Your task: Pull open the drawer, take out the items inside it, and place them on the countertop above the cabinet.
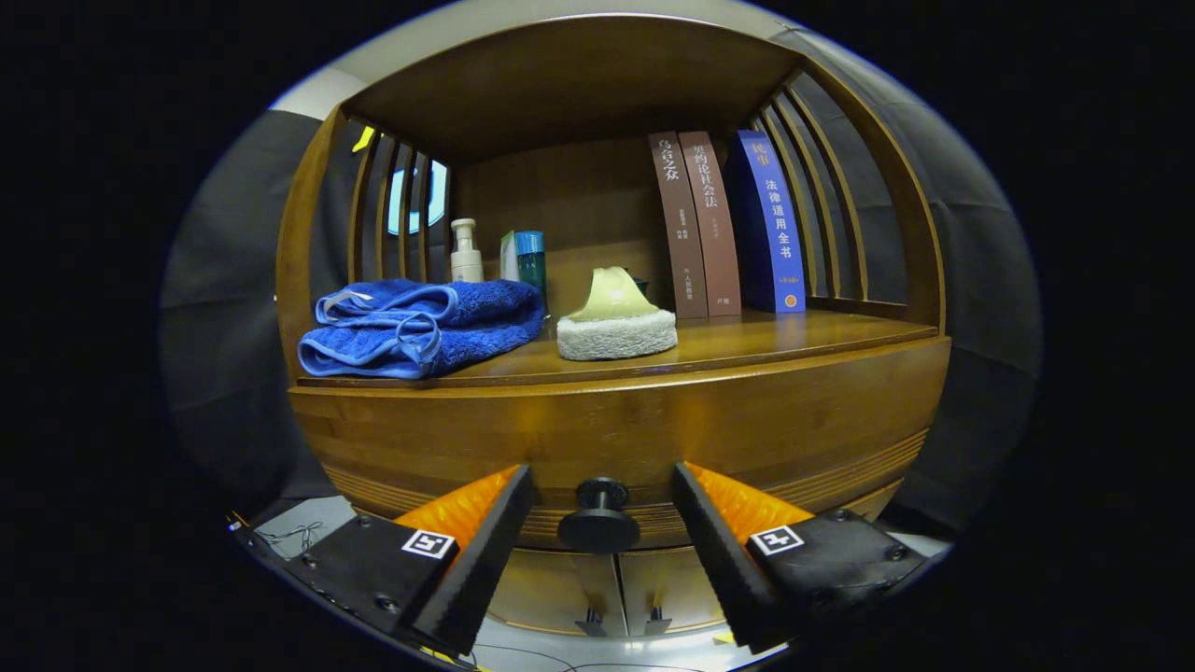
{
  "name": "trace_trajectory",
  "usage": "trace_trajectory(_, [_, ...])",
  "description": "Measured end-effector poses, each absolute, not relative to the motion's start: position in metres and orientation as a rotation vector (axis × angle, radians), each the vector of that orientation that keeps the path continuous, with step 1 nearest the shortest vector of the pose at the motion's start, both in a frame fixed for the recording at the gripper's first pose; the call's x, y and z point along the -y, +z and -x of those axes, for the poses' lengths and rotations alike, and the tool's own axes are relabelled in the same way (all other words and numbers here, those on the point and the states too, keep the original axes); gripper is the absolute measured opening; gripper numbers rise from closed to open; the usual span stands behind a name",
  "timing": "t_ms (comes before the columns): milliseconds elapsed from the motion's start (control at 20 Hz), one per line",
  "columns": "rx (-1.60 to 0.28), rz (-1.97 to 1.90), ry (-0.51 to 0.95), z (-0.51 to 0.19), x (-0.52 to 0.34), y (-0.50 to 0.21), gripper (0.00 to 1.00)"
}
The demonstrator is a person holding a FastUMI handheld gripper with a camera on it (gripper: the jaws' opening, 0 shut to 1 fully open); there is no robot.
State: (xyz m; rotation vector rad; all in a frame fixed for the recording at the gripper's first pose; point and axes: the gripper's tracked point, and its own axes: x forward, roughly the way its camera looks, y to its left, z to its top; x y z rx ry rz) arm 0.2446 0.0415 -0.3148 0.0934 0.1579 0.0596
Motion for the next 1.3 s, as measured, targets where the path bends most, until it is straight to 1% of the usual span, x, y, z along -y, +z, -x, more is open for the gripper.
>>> trace_trajectory(400, [-0.190, -0.015, 0.094, -0.205, -0.060, -0.293, 1.00])
trace_trajectory(800, [-0.138, -0.034, 0.088, -0.157, -0.060, -0.225, 1.00])
trace_trajectory(1100, [-0.189, -0.035, 0.057, -0.135, -0.047, -0.194, 1.00])
trace_trajectory(1300, [-0.145, -0.027, 0.072, -0.124, -0.047, -0.158, 1.00])
